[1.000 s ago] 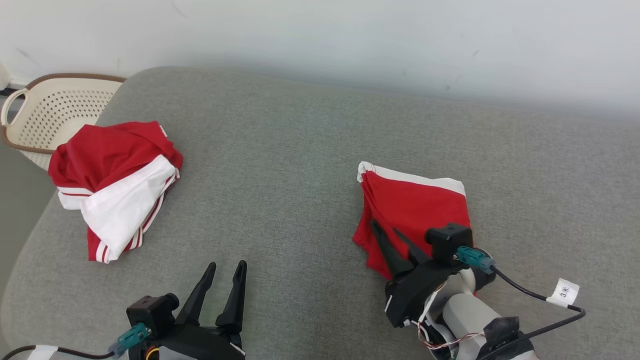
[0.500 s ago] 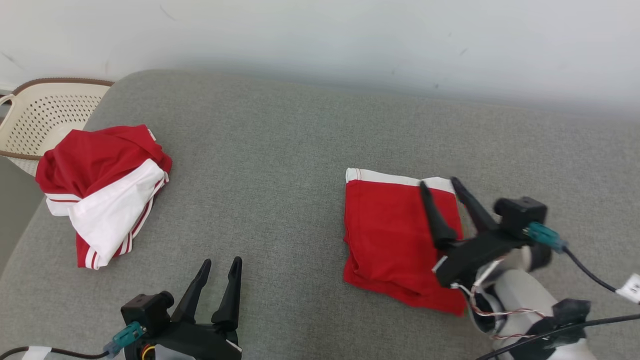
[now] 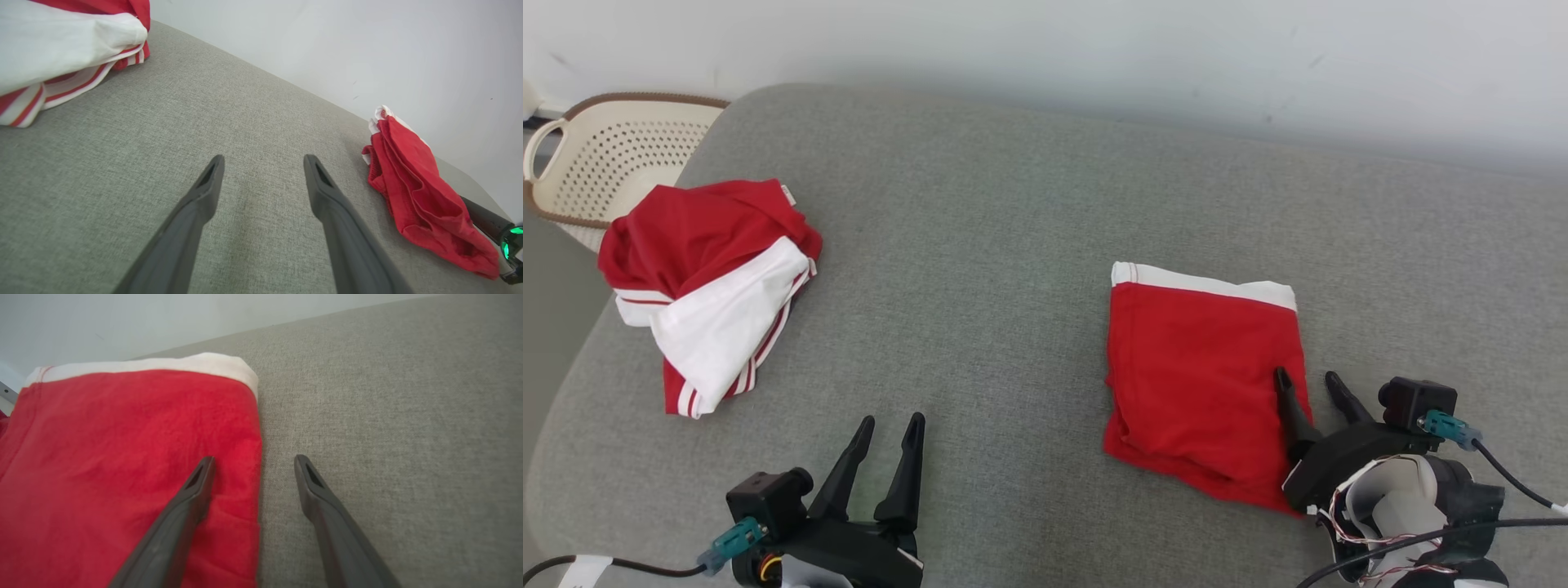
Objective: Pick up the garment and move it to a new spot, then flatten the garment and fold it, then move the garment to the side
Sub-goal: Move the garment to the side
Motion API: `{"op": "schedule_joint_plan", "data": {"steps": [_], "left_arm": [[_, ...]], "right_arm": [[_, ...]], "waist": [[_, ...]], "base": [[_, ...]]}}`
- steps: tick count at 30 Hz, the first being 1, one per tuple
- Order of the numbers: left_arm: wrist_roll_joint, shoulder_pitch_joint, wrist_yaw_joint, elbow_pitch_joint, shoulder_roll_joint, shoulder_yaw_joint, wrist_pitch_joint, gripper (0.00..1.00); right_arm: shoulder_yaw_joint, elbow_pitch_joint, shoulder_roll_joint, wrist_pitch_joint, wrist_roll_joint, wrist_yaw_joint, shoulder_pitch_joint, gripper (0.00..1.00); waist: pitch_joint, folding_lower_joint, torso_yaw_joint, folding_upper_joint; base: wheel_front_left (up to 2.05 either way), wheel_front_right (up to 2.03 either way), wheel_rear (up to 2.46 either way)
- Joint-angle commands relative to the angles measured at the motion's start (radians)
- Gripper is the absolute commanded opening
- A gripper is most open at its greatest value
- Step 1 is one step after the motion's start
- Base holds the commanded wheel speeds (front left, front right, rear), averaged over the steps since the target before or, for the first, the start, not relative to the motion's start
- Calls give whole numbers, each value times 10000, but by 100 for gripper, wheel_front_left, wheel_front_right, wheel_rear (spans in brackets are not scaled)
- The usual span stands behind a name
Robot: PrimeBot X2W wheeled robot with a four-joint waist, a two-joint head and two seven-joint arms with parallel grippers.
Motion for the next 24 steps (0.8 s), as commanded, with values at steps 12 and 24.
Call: {"op": "schedule_joint_plan", "data": {"steps": [12, 24], "left_arm": [[212, -153, 3, -21, 10, -3, -3, 100], [551, 299, 3, 2, 10, 99, -3, 100]], "right_arm": [[628, 1390, 387, 72, 600, 1, -283, 0], [-489, 101, -11, -1, -223, -3, 38, 0]], "waist": [[208, -1, 551, -1], [-413, -1, -410, -1]], "base": [[0, 0, 0], [0, 0, 0]]}}
